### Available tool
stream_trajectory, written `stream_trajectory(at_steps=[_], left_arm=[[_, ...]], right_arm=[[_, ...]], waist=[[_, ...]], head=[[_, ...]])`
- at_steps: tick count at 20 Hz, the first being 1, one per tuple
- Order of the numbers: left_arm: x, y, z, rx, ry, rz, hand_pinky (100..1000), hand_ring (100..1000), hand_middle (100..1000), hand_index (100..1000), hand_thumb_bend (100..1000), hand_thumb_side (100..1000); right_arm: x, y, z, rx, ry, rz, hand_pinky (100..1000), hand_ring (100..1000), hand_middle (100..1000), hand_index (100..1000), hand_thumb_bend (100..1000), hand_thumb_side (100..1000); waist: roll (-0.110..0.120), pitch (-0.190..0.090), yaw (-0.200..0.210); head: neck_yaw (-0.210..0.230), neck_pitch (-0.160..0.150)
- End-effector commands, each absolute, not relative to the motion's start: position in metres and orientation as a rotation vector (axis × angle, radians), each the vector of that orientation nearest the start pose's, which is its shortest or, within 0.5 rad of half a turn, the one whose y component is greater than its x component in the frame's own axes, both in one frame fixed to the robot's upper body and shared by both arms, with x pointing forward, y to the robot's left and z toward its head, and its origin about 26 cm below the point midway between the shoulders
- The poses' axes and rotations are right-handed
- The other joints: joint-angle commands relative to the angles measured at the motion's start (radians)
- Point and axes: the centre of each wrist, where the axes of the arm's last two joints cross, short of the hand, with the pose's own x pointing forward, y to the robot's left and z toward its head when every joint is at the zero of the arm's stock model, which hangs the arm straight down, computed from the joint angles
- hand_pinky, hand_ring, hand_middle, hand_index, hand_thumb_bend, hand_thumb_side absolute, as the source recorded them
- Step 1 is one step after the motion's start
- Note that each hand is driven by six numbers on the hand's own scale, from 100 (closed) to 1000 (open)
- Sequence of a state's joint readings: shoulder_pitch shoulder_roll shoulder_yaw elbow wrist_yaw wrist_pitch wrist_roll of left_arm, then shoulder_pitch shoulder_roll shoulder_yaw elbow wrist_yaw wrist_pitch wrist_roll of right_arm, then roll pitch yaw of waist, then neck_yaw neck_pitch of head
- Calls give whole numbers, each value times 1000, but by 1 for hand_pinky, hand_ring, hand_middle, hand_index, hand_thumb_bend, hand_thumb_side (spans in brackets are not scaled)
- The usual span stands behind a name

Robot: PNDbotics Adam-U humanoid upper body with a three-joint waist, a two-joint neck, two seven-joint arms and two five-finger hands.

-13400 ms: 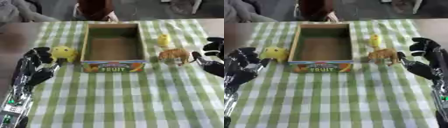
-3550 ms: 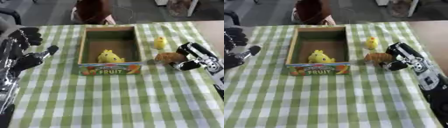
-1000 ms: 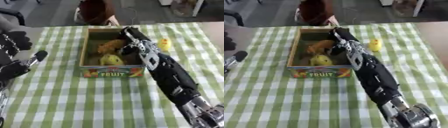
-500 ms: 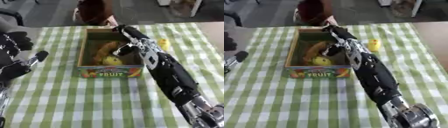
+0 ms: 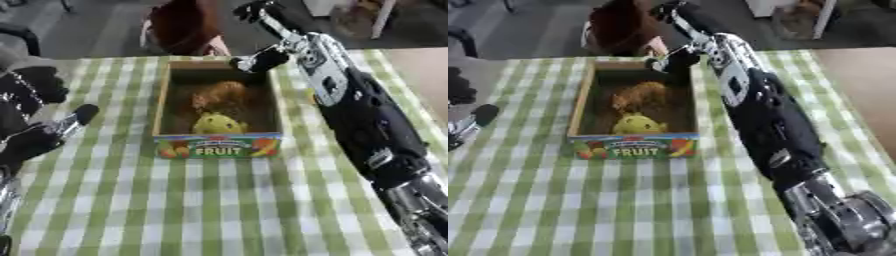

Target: Pick up objects on the table and place them in the box.

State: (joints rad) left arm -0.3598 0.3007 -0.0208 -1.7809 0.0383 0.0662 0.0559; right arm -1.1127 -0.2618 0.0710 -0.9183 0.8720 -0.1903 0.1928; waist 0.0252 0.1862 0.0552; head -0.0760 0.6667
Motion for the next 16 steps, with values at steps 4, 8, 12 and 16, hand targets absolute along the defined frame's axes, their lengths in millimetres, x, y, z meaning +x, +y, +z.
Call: stream_trajectory(at_steps=[4,8,12,16], left_arm=[[336,271,173,208,-2071,-272,698,633,577,709,759,161],[336,273,173,216,-2070,-268,699,633,577,709,759,161],[335,273,172,218,-2068,-267,699,633,577,709,758,161],[335,273,171,217,-2066,-267,700,633,577,710,757,161]], right_arm=[[491,-261,261,-962,-1750,1137,795,797,756,888,489,223],[489,-299,252,-1005,-1674,1014,785,788,745,882,489,222],[488,-328,235,-1014,-1591,889,774,780,733,876,492,226],[489,-340,213,-990,-1513,833,770,776,728,873,497,238]], waist=[[0,-16,-16],[4,-16,-24],[5,-17,-28],[7,-18,-28]], head=[[21,-13],[21,-17],[23,-19],[24,-20]])
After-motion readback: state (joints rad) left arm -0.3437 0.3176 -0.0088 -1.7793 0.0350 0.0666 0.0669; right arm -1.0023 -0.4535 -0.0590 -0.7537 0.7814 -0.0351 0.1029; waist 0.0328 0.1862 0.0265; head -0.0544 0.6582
